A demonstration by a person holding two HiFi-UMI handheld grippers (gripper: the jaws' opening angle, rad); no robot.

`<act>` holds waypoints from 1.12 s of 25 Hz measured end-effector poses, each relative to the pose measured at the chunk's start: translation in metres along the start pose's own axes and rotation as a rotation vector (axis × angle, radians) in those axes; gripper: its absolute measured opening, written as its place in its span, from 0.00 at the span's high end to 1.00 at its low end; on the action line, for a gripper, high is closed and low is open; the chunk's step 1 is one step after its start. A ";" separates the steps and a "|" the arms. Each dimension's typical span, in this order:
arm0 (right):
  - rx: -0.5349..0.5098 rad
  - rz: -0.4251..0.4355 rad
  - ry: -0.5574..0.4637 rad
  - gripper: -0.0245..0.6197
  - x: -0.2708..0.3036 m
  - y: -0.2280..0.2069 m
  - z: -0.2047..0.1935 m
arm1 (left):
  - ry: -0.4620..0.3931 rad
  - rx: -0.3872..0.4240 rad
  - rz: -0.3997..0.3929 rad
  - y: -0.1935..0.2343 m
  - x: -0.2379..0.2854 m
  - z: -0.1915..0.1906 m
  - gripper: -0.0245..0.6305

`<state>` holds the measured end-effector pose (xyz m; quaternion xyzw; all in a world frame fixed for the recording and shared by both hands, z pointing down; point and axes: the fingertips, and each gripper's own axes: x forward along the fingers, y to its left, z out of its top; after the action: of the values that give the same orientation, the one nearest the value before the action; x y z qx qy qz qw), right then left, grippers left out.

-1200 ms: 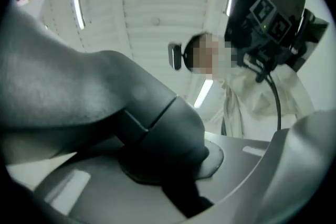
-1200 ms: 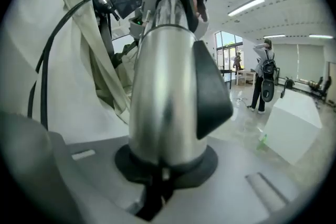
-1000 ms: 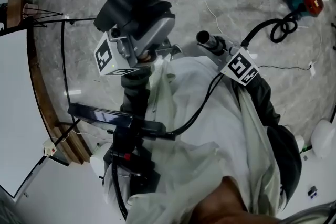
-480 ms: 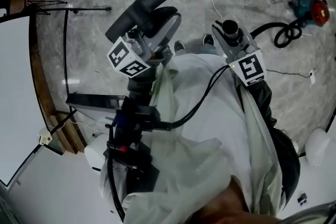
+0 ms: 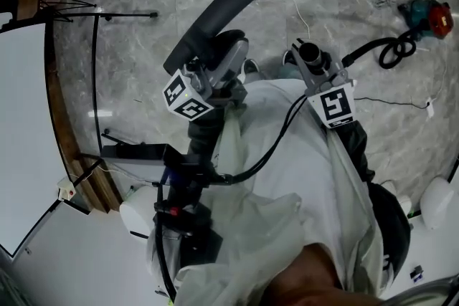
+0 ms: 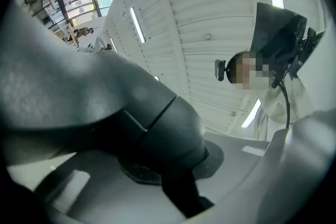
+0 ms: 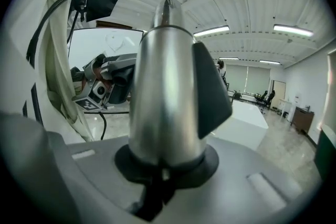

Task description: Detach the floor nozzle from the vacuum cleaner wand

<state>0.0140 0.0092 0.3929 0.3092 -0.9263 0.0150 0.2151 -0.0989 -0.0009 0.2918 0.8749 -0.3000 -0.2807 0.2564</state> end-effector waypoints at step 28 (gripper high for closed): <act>-0.007 0.049 0.053 0.89 0.014 0.042 -0.015 | -0.033 -0.179 -0.126 0.004 0.000 -0.002 0.85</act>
<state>-0.0151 0.0374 0.4164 0.2853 -0.9275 0.0249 0.2401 -0.0989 -0.0029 0.2955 0.8608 -0.2223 -0.3365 0.3104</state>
